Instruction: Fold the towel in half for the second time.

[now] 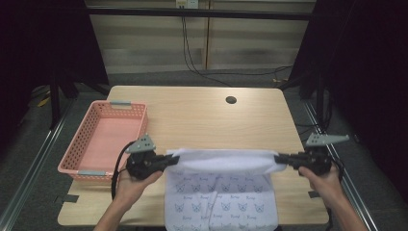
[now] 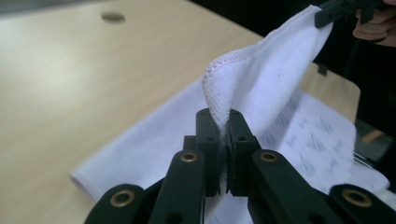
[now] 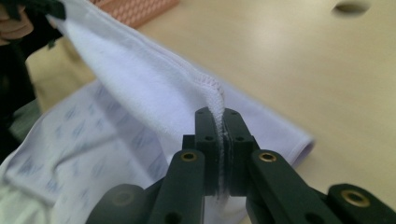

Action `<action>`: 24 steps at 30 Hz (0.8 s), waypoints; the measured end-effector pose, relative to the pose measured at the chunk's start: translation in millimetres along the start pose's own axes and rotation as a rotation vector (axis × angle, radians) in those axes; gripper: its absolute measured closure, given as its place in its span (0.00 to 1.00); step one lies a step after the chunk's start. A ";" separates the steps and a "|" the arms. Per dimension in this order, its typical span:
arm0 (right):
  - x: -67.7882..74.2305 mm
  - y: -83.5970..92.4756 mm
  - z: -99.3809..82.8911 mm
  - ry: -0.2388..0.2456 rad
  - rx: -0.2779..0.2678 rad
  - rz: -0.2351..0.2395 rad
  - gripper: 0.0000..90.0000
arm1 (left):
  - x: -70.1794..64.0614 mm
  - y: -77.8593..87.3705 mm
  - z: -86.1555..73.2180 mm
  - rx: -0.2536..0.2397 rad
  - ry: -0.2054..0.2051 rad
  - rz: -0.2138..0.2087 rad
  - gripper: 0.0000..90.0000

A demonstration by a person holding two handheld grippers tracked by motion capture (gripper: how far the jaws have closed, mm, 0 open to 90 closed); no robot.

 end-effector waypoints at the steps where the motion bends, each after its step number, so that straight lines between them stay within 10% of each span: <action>1: 4.7 -2.4 -10.8 -0.009 0.016 0.012 0.97 | -0.8 -1.3 -10.8 0.010 0.016 -0.024 0.96; 8: 21.5 -29.3 -64.8 -0.046 0.181 0.045 0.97 | -10.9 -17.3 -53.0 0.193 0.069 -0.045 0.95; 13: 22.5 -40.4 -74.6 -0.049 0.247 0.048 0.97 | -3.7 -25.0 -70.0 0.211 0.116 -0.082 0.95; 24: 23.9 -49.2 -74.6 0.018 0.286 -0.047 0.97 | 3.7 -48.0 -63.2 0.270 0.076 -0.006 0.96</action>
Point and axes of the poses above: each handheld gripper's, and its own axes: y roughly backward along the jaws, z roughly out of its top, x roughly to its left, the point moved 2 cm from there along -y, roughly forward along the jaws, and after that the axes turned 5 degrees about x, right-handed, at the moved point
